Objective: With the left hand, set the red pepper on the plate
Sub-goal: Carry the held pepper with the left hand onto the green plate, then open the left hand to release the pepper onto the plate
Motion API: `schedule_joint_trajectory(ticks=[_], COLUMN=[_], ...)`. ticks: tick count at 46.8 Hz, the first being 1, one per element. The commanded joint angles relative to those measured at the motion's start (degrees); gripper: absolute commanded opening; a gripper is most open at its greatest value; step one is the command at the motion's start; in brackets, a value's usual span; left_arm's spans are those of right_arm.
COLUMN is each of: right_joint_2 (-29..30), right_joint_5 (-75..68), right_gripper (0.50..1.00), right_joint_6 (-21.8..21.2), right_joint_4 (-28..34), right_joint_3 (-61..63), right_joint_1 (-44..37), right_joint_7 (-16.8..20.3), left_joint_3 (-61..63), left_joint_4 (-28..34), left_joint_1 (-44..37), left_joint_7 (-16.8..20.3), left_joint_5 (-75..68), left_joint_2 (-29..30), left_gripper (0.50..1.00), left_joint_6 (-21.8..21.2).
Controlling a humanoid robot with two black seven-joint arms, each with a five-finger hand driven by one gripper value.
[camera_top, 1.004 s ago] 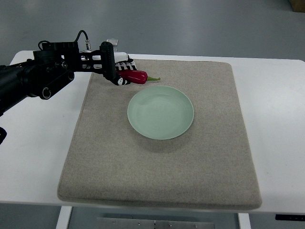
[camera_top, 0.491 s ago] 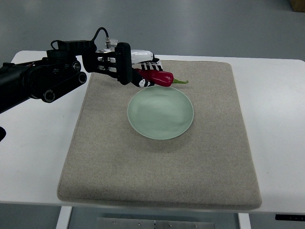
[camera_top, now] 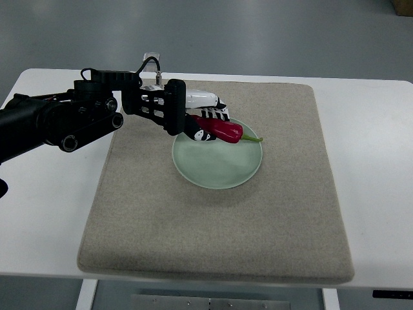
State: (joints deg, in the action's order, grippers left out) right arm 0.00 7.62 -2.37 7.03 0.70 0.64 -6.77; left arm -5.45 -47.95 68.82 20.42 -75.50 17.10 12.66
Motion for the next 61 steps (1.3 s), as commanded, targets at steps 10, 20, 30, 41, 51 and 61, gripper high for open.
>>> schedule_joint_trajectory(ticks=[10, 20, 30, 41, 51, 61], right_joint_2=[0.0, 0.0, 0.0, 0.0, 0.0, 0.0], right_joint_5=[0.03, 0.03, 0.03, 0.03, -0.06, -0.06], right_gripper=[0.928, 0.928, 0.928, 0.928, 0.928, 0.928], right_joint_6=[0.0, 0.0, 0.0, 0.0, 0.0, 0.0], right_joint_4=[0.0, 0.0, 0.0, 0.0, 0.0, 0.0], right_joint_3=[0.01, 0.01, 0.01, 0.01, 0.01, 0.01], right_joint_1=[-0.02, -0.02, -0.02, 0.06, -0.02, -0.02], right_joint_7=[0.0, 0.0, 0.0, 0.0, 0.0, 0.0], left_joint_3=[0.88, 0.88, 0.79, 0.79, 0.7, 0.08], left_joint_4=[0.05, 0.05, -0.04, 0.05, 0.58, 2.68], left_joint_1=[-0.97, -1.67, -1.76, -1.84, -1.49, -0.79], left_joint_7=[-0.03, -0.03, -0.03, -0.03, -0.03, -0.03], left_joint_5=[0.0, 0.09, 0.09, 0.44, 1.14, 1.32], left_joint_2=[-0.4, -0.66, -0.66, -0.75, -0.66, -0.31], left_gripper=[0.5, 0.533, 0.805, 0.887, 0.911, 0.919], left_joint_6=[0.0, 0.0, 0.0, 0.0, -0.18, -0.97])
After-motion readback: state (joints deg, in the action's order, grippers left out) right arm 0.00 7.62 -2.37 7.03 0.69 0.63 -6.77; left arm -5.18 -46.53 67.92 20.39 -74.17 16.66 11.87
